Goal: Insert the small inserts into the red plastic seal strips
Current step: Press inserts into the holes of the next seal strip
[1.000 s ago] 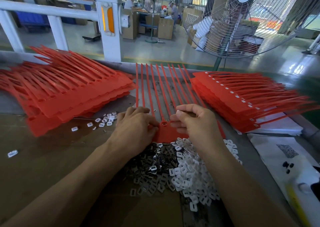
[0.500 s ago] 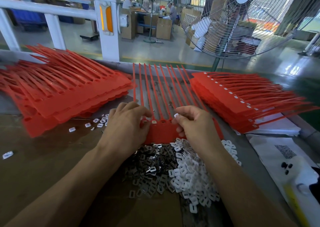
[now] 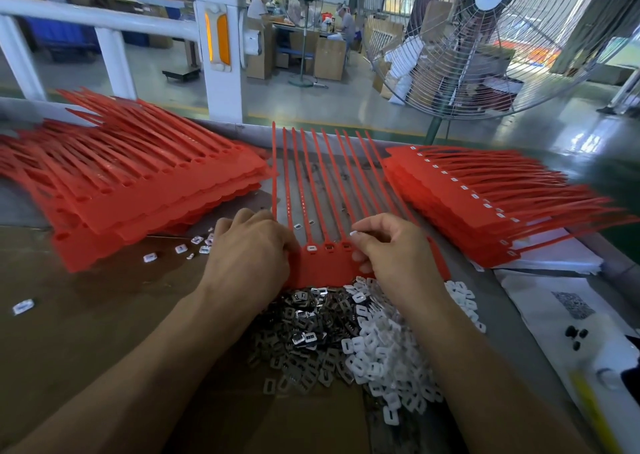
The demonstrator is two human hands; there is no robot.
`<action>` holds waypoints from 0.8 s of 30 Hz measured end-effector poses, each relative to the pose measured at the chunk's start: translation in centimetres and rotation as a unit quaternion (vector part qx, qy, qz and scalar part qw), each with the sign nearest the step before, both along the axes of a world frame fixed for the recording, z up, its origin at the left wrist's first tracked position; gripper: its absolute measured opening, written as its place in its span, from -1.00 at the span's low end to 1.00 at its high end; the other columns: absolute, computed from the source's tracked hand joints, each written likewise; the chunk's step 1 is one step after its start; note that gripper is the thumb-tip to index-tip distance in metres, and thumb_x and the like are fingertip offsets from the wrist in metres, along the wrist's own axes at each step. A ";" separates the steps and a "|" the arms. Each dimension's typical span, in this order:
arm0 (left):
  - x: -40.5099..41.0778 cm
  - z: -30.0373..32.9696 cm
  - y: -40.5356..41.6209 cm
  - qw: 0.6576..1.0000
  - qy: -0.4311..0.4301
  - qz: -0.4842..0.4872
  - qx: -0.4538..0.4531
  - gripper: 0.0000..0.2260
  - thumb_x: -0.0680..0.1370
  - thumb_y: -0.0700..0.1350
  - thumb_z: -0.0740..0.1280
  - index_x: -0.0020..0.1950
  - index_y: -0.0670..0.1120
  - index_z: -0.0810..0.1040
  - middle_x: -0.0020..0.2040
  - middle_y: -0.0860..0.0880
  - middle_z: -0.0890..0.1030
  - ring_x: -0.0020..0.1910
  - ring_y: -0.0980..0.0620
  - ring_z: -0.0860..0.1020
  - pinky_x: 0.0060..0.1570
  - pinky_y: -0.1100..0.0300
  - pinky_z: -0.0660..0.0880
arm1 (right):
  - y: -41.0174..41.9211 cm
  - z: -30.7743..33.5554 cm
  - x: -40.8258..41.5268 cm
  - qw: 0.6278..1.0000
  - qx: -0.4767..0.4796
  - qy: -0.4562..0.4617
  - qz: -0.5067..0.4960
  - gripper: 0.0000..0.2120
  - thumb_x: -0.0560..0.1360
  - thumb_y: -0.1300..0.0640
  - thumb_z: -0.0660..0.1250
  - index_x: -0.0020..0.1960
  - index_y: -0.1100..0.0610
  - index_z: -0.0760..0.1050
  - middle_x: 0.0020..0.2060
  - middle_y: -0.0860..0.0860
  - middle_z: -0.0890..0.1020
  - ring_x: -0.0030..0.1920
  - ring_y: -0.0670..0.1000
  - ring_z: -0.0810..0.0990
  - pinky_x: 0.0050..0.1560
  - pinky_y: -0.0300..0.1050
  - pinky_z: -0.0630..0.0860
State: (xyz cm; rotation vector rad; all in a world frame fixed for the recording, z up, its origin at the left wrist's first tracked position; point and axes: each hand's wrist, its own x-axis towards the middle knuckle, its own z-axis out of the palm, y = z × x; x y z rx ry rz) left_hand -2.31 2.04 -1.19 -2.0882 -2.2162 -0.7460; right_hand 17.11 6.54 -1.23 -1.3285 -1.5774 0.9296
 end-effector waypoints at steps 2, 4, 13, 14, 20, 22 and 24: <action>0.1 -0.1 0.2 1.000 -0.002 -0.002 -0.006 -0.76 0.54 -0.13 0.35 0.02 0.20 0.70 0.07 0.17 0.55 0.17 0.01 0.40 0.18 0.05 0.23 | 0.0 0.0 0.0 0.999 0.009 -0.032 0.001 -0.86 0.61 0.15 0.42 -0.07 -0.06 0.64 -0.26 -0.09 0.69 -0.29 -0.19 0.65 -0.26 -0.26 0.57; 0.1 -0.1 0.3 1.000 -0.006 -0.001 -0.007 -0.76 0.52 -0.14 0.35 0.01 0.18 0.69 0.06 0.16 0.55 0.16 0.01 0.40 0.15 0.07 0.22 | 0.2 0.0 -0.1 0.998 0.020 -0.061 0.005 -0.87 0.60 0.12 0.42 -0.08 -0.08 0.65 -0.22 -0.12 0.68 -0.26 -0.19 0.63 -0.24 -0.26 0.54; 0.2 -0.2 0.1 0.999 -0.045 -0.016 -0.001 -0.77 0.53 -0.19 0.32 -0.02 0.10 0.70 0.03 0.13 0.59 0.15 -0.01 0.44 0.18 0.03 0.41 | 1.3 -0.3 -1.3 0.985 0.058 -0.157 0.050 -0.86 0.63 0.16 0.39 0.10 -0.01 0.70 -0.10 -0.28 0.63 -0.12 -0.44 0.55 -0.19 -0.61 0.39; 0.3 -0.2 0.1 0.999 -0.051 -0.018 -0.005 -0.76 0.53 -0.20 0.31 -0.01 0.09 0.70 0.03 0.13 0.59 0.15 -0.01 0.44 0.18 0.01 0.43 | 1.4 -0.3 -1.5 0.983 0.060 -0.164 0.050 -0.86 0.62 0.15 0.40 0.12 0.00 0.70 -0.07 -0.24 0.64 -0.11 -0.40 0.56 -0.19 -0.56 0.41; 0.4 0.0 0.0 0.998 -0.058 -0.022 -0.014 -0.73 0.53 -0.22 0.26 0.00 0.06 0.70 0.04 0.09 0.59 0.16 -0.02 0.44 0.19 -0.01 0.44 | 1.6 -0.3 -2.1 0.980 0.051 -0.189 0.042 -0.93 0.61 0.12 0.42 0.05 -0.02 0.66 -0.04 -0.17 0.68 -0.04 -0.21 0.62 -0.03 -0.23 0.55; 0.5 0.0 -0.1 0.998 -0.058 -0.024 -0.014 -0.74 0.54 -0.21 0.26 0.00 0.07 0.70 0.04 0.07 0.59 0.15 -0.03 0.45 0.19 -0.01 0.44 | 1.5 -0.3 -2.3 0.978 0.050 -0.196 0.044 -0.92 0.60 0.12 0.42 0.05 -0.01 0.67 -0.02 -0.15 0.69 0.00 -0.15 0.64 0.07 -0.10 0.60; 0.4 0.0 -0.1 0.998 -0.059 -0.026 -0.012 -0.74 0.54 -0.21 0.26 0.00 0.06 0.70 0.04 0.06 0.60 0.15 -0.04 0.46 0.20 -0.03 0.44 | 1.5 -0.2 -2.4 0.977 0.050 -0.201 0.044 -0.92 0.60 0.11 0.42 0.05 -0.01 0.68 -0.01 -0.14 0.70 0.01 -0.13 0.65 0.11 -0.03 0.61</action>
